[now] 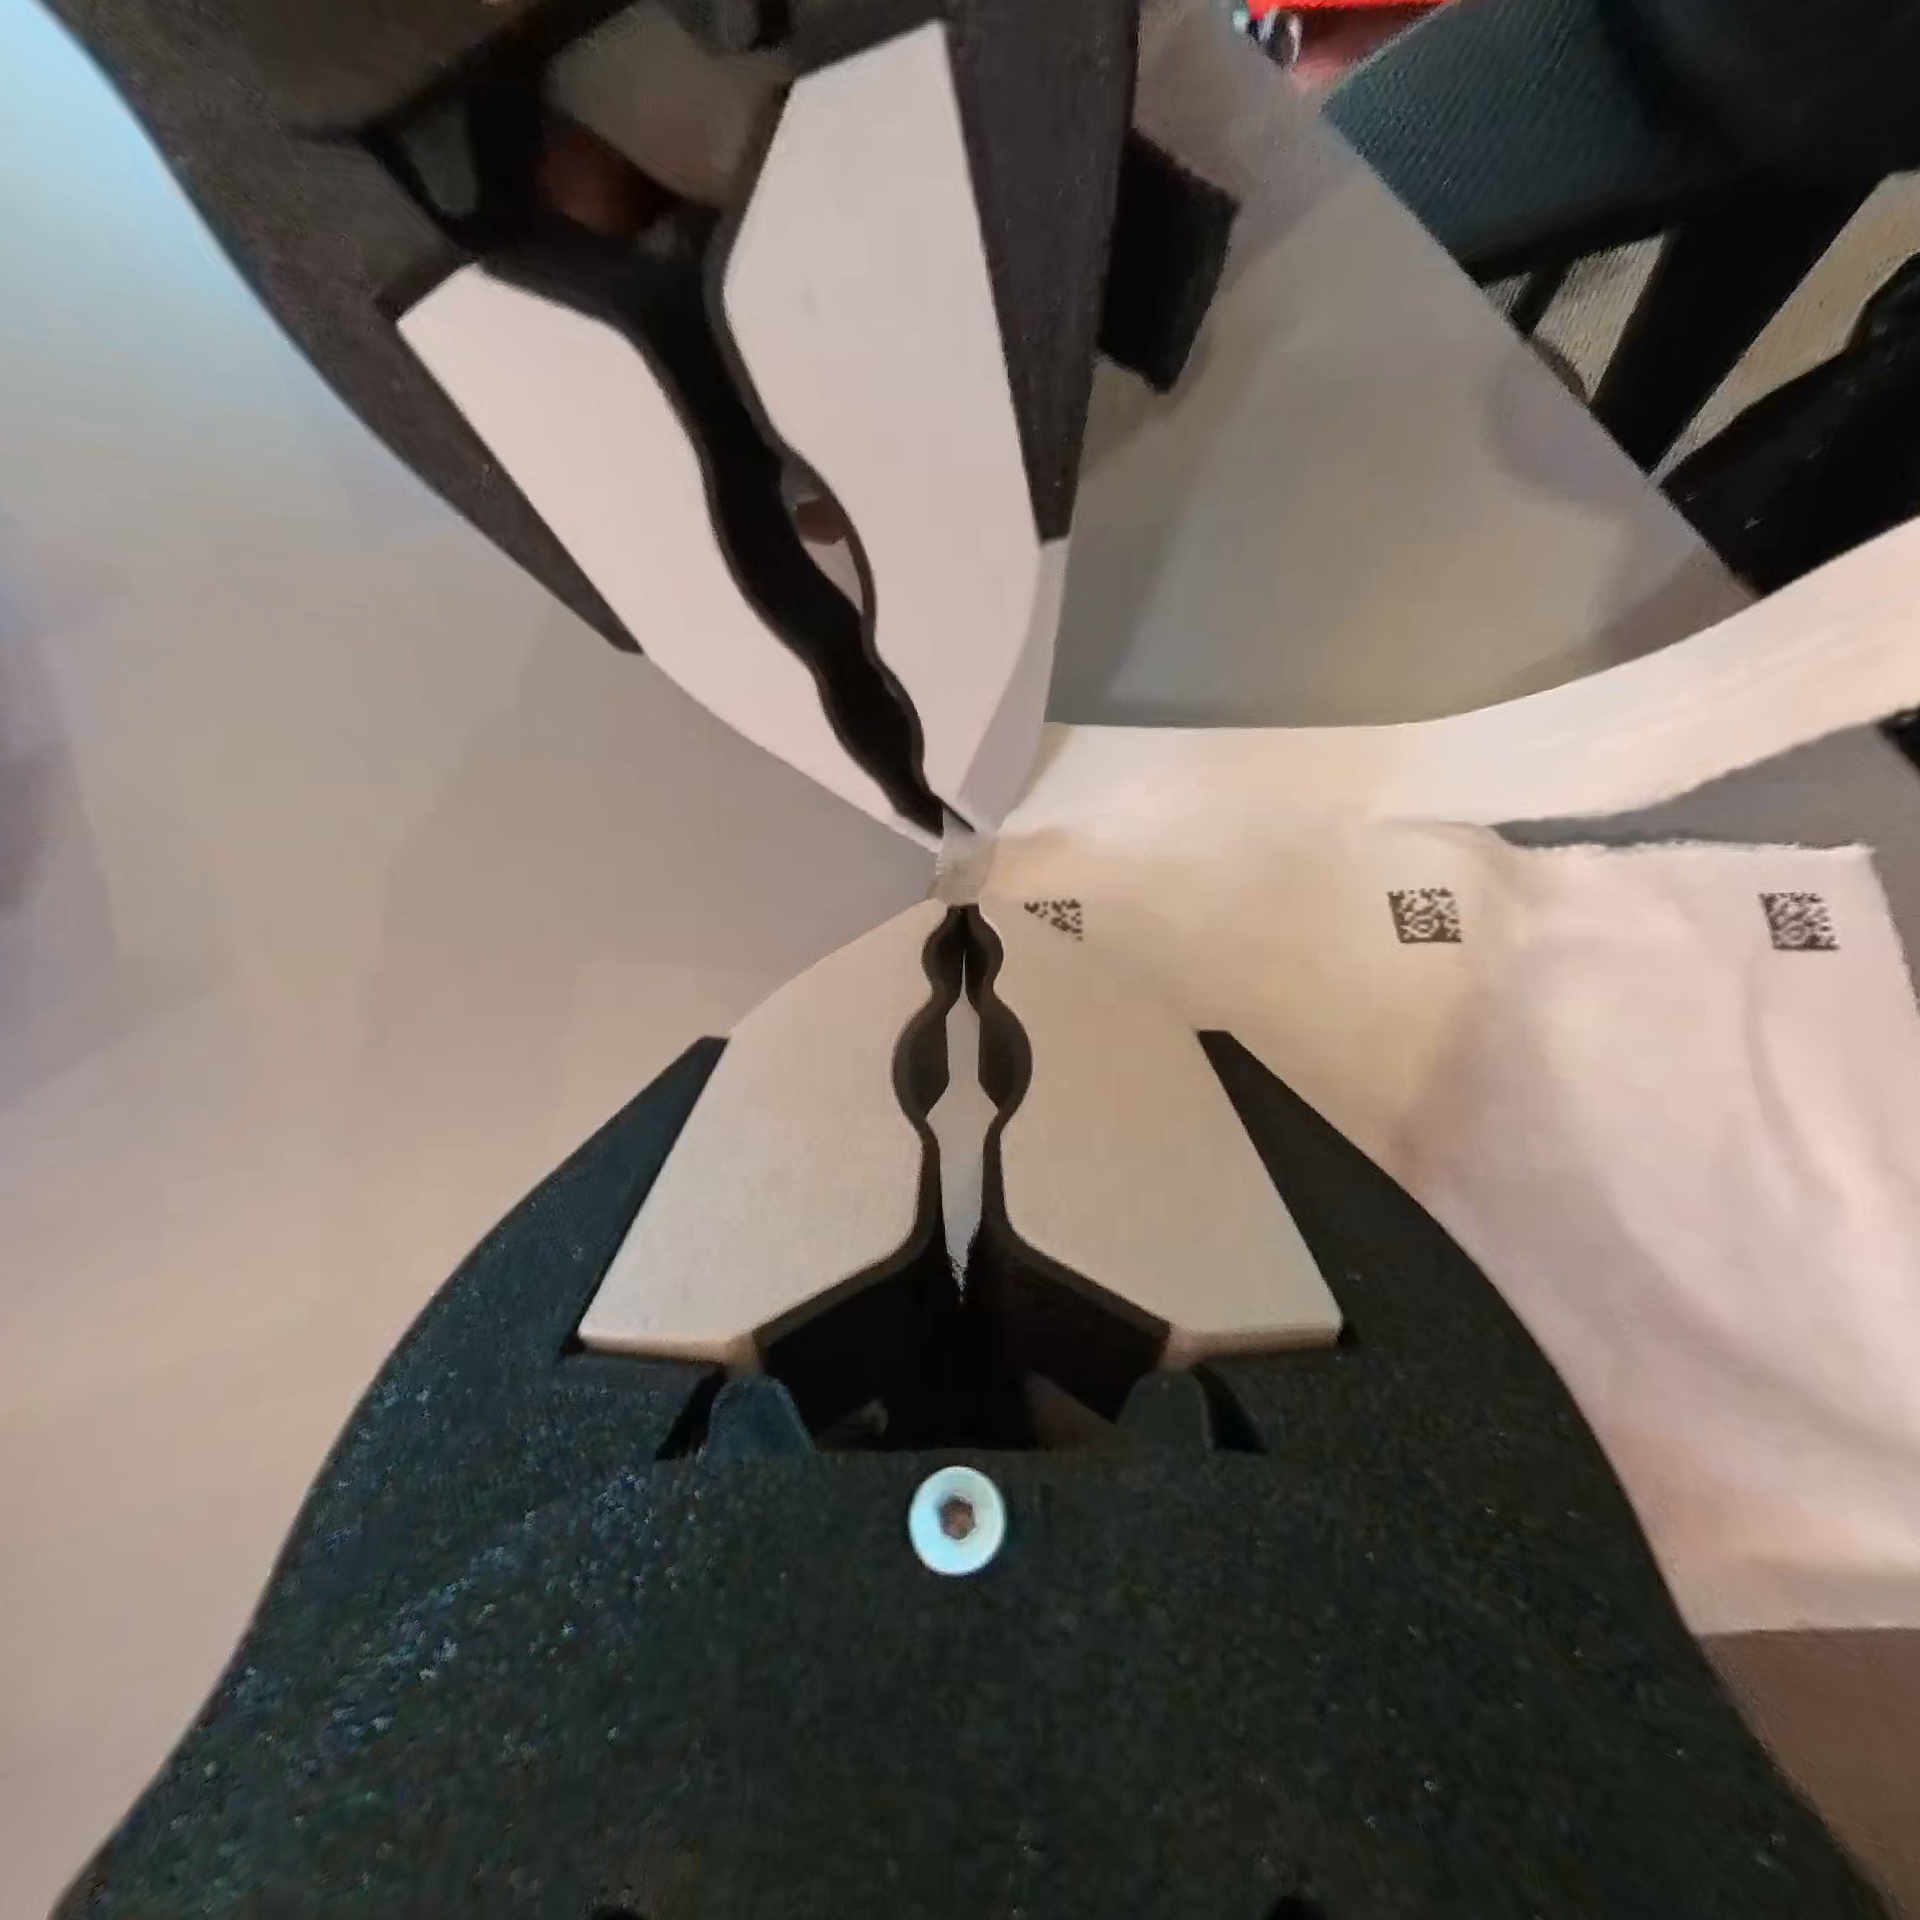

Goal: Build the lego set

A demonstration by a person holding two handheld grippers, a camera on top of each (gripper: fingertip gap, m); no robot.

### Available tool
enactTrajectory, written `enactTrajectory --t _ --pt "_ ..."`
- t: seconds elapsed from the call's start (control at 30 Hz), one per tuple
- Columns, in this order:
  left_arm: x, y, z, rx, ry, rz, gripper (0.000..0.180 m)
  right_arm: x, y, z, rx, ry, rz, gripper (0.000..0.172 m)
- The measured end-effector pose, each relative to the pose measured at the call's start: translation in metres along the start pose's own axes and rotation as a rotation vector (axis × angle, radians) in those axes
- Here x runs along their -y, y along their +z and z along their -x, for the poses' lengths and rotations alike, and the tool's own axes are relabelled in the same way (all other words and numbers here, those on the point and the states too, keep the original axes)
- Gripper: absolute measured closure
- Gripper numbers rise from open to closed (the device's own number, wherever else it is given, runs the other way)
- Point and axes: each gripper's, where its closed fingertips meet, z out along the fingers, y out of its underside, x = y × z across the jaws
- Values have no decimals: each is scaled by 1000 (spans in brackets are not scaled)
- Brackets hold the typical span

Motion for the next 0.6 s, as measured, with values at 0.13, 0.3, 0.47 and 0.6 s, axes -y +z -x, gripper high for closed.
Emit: enactTrajectory --t 0.13,0.3,0.47,0.6 --pt "-7 11 4 40 51 22 180 -7 8 -8 -20 -2 49 171" --pt "-6 12 13 64 66 -24 180 -9 11 -15 -10 39 38 171" --pt "-9 17 13 0 -118 -10 180 -11 13 -21 -72 7 51 171" --pt "-10 17 14 41 -148 -25 180 -10 13 -22 -294 -178 20 172"
